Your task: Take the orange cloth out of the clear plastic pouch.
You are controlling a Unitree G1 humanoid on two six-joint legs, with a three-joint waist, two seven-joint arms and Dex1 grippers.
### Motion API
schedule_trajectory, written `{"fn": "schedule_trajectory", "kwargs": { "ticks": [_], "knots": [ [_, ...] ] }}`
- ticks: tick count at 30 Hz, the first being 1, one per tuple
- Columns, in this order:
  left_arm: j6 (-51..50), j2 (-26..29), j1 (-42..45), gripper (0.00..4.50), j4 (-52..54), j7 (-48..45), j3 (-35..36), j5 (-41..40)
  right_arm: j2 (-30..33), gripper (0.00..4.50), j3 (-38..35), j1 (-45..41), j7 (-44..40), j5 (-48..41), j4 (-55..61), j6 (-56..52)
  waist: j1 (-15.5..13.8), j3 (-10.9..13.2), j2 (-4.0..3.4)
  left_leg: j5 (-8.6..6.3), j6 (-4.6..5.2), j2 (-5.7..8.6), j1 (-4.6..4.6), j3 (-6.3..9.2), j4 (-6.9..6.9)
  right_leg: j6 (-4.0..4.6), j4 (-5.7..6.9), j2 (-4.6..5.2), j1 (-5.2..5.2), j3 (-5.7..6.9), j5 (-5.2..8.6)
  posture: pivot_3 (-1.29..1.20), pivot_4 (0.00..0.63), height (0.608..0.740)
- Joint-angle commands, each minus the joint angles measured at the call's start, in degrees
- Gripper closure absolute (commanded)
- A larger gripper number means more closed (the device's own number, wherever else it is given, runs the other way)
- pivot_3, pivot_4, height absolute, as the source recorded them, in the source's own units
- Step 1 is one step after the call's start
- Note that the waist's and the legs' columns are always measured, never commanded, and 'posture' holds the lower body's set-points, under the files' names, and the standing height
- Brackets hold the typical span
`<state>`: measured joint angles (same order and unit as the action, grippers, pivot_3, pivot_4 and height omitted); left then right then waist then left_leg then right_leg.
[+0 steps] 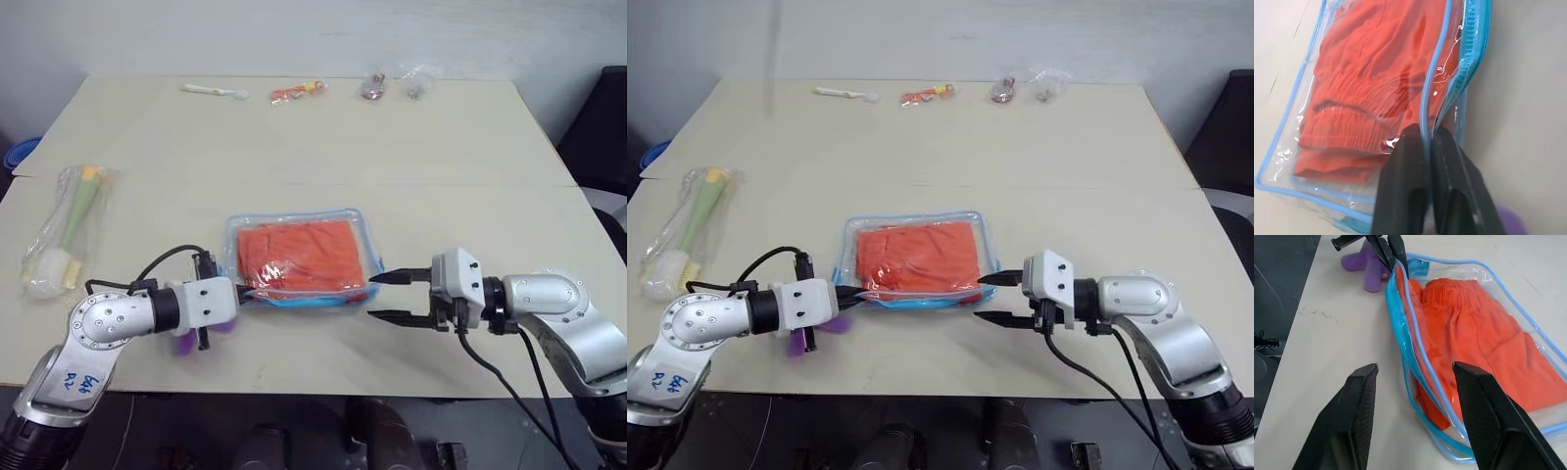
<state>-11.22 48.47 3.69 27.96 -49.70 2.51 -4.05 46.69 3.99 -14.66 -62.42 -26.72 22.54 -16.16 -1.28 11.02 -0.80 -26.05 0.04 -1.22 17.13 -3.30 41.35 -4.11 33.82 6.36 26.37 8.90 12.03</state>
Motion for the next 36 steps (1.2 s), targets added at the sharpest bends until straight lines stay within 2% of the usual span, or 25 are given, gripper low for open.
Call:
{"fn": "schedule_trajectory", "kwargs": {
  "ticks": [1, 6, 7, 9, 14, 36],
  "knots": [
    [-3.5, 0.4, 0.2, 4.46, 4.5, -1.1, 3.2, -5.0, -0.5, 2.01, -0.2, 0.6, -0.3, 0.9, 1.8, 1.8, -0.1, 0.0, 0.00, 0.00, 0.00, 0.00, 0.01, 0.01, 0.01, 0.00, 0.01, 0.01, 0.00, 0.00, 0.00, 0.00, 0.150, 0.740],
    [-6.0, 0.2, 1.8, 4.46, 4.7, -0.6, 3.3, -6.2, -0.9, 2.01, 1.0, 1.6, -0.6, 3.5, 2.2, 4.3, 0.0, 0.0, 0.00, 0.00, 0.00, 0.01, 0.00, 0.02, 0.03, 0.00, 0.01, 0.00, -0.01, 0.00, 0.00, 0.00, 0.150, 0.740],
    [-6.2, 0.0, 2.0, 4.49, 4.4, -0.4, 3.1, -6.2, -1.2, 2.17, 1.0, 1.7, -0.4, 3.9, 2.2, 4.9, 0.0, 0.0, 0.00, 0.00, 0.00, 0.01, 0.00, 0.01, 0.02, 0.00, 0.01, 0.00, -0.01, 0.00, 0.00, 0.00, 0.150, 0.740],
    [-6.6, -0.6, 2.6, 4.50, 4.0, -0.1, 2.5, -6.4, -1.7, 2.62, 0.8, 2.3, -0.2, 3.7, 2.5, 5.1, 0.0, 0.0, 0.00, 0.00, 0.00, 0.01, 0.01, 0.01, 0.03, 0.00, 0.01, 0.00, -0.01, 0.00, 0.00, 0.00, 0.150, 0.740],
    [-6.7, -1.3, 3.3, 4.50, 3.5, -0.1, 0.8, -5.9, -2.2, 4.42, 0.9, 3.1, 0.4, 4.4, 3.3, 4.6, 0.0, 0.0, 0.00, 0.00, 0.00, 0.01, 0.00, 0.01, 0.03, 0.00, 0.01, 0.00, -0.02, 0.00, 0.00, 0.00, 0.150, 0.740],
    [-5.6, 0.4, 0.9, 4.50, 3.1, -0.6, -0.7, -3.3, -2.5, 4.47, 1.6, 2.0, 1.8, 5.8, 3.9, 3.5, 0.0, 0.0, 0.00, 0.00, 0.00, 0.01, 0.00, 0.01, 0.03, 0.00, 0.01, -0.01, -0.01, 0.00, 0.00, 0.00, 0.150, 0.740]
  ]
}}
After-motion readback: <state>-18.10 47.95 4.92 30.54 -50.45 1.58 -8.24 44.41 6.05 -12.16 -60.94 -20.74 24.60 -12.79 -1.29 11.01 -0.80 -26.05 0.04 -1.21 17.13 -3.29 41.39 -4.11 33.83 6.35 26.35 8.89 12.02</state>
